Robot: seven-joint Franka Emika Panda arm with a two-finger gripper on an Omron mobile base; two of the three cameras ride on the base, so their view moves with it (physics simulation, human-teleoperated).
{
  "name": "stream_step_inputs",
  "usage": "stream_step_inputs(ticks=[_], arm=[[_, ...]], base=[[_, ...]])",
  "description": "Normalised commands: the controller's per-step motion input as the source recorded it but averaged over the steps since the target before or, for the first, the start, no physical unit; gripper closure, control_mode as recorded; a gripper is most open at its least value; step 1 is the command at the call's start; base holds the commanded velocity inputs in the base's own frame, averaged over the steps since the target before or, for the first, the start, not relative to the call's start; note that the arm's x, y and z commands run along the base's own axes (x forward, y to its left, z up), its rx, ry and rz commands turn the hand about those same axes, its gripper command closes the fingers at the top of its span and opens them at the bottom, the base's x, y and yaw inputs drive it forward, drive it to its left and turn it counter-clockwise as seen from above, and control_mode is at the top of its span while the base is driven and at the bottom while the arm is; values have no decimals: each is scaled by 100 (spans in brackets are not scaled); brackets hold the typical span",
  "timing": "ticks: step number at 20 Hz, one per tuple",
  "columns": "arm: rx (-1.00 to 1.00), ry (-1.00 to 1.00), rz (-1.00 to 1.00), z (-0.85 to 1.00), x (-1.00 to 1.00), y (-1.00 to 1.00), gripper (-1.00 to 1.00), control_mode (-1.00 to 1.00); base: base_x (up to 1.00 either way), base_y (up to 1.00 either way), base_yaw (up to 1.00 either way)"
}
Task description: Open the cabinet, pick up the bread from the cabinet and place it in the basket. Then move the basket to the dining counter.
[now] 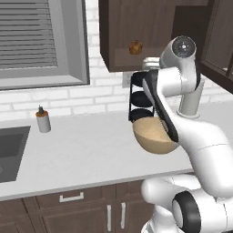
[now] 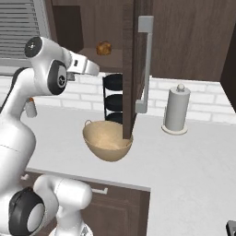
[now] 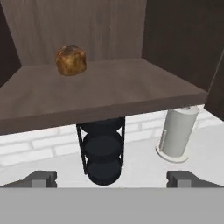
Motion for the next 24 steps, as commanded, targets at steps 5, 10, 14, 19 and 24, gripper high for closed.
stream_step_inputs(ticks=[5, 10, 14, 19, 24], arm=[[26, 1, -1, 18, 77, 0, -100, -100], [10, -1, 0, 11, 42, 0, -100, -100], [7, 0, 10, 12, 48, 0, -100, -100], [0, 0, 16, 7, 45, 3, -100, -100], [-8, 0, 8, 0, 39, 4, -100, -100]], base=[[0, 0, 0], [0, 0, 0], [0, 0, 0], [0, 0, 0], [0, 0, 0]])
